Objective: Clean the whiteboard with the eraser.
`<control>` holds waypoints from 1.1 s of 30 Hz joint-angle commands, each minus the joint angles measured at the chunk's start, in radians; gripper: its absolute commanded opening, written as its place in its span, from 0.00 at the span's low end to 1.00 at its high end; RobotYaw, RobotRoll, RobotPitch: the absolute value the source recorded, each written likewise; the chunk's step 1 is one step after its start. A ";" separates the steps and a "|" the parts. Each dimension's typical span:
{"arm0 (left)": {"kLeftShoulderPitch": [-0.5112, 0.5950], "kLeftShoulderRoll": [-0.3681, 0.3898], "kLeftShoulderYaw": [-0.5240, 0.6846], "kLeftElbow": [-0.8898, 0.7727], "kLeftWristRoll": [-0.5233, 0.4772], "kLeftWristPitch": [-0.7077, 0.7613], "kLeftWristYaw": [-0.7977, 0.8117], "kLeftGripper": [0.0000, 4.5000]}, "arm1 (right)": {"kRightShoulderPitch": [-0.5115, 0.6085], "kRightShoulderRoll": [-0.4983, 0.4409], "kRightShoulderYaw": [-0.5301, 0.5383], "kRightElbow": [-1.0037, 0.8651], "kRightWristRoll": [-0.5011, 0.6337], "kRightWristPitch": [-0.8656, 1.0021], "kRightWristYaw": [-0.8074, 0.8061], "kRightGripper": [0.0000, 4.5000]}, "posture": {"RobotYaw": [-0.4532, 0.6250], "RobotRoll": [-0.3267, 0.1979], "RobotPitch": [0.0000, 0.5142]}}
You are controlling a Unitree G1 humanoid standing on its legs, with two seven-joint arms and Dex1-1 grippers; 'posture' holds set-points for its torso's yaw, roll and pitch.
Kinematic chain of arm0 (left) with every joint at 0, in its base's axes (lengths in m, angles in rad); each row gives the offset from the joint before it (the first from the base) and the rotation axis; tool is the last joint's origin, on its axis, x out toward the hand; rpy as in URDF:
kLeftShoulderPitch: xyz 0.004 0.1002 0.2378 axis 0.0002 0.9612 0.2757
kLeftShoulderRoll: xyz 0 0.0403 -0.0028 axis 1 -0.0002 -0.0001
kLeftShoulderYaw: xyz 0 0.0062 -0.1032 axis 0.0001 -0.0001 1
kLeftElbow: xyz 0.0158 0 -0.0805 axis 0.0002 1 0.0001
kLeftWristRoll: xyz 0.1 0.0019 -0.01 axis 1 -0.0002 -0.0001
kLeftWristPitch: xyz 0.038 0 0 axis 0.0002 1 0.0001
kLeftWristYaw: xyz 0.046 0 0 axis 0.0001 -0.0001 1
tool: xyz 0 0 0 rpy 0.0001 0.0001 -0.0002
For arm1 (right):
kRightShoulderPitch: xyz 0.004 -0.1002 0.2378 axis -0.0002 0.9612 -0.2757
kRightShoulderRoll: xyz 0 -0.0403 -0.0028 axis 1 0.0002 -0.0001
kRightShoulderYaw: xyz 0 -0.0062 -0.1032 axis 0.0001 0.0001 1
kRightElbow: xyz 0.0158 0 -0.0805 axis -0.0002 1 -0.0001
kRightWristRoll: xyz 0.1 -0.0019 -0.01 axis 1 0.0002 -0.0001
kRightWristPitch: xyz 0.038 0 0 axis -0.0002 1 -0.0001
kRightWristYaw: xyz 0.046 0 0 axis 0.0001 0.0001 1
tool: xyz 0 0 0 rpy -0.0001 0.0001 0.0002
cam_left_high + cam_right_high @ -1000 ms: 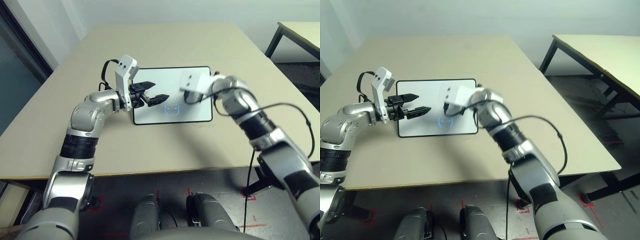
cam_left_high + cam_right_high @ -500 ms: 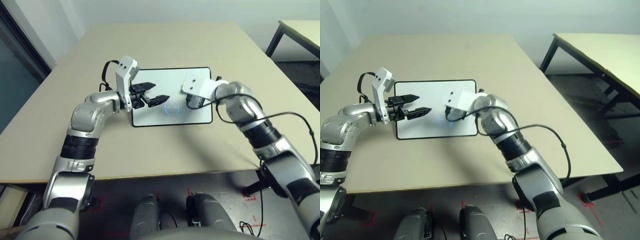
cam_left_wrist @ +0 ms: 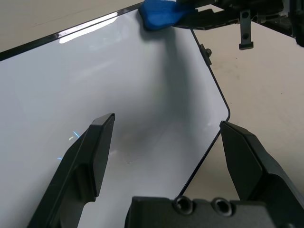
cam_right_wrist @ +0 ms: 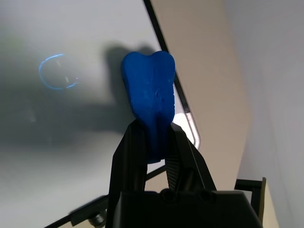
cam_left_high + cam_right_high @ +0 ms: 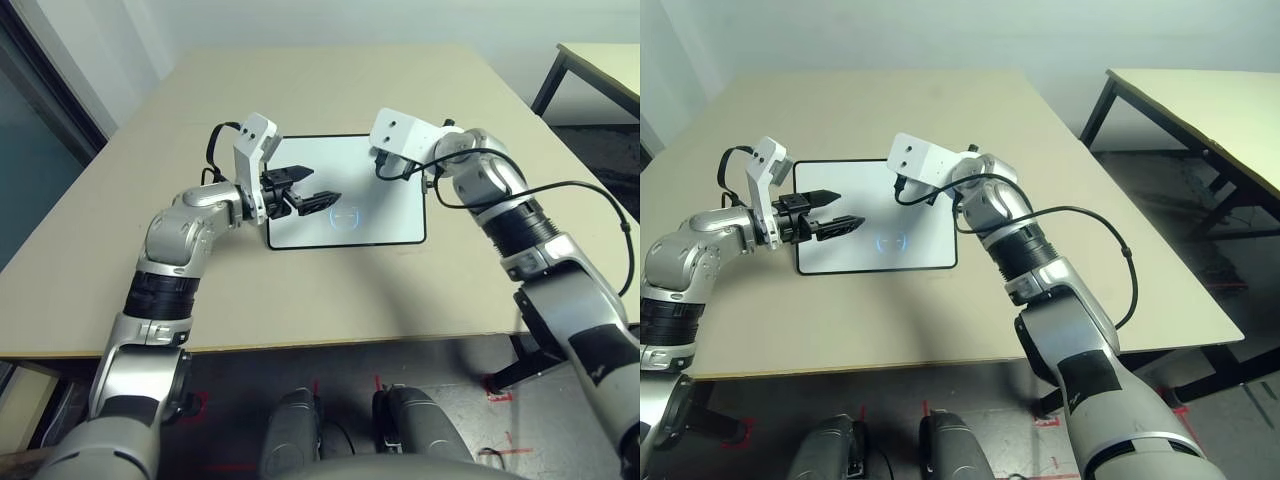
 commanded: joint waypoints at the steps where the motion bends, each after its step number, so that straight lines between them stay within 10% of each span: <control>1: 0.007 0.007 0.000 -0.015 -0.008 0.010 -0.004 1.00 | 0.113 0.000 0.060 -0.151 -0.001 0.072 0.084 0.12 | 0.40 0.62 0.11; 10: -0.015 0.015 -0.004 0.008 -0.002 0.006 -0.015 1.00 | 0.254 -0.023 0.134 -0.389 -0.025 0.184 0.167 0.12 | 0.39 0.62 0.12; 21: -0.024 0.013 -0.007 0.018 0.002 0.003 -0.023 1.00 | -0.061 0.041 0.003 0.103 0.013 -0.036 -0.053 0.12 | 0.40 0.62 0.12; 33: -0.012 0.023 0.002 0.006 -0.002 0.010 -0.018 1.00 | 0.331 -0.035 0.157 -0.470 -0.031 0.195 0.178 0.12 | 0.40 0.62 0.12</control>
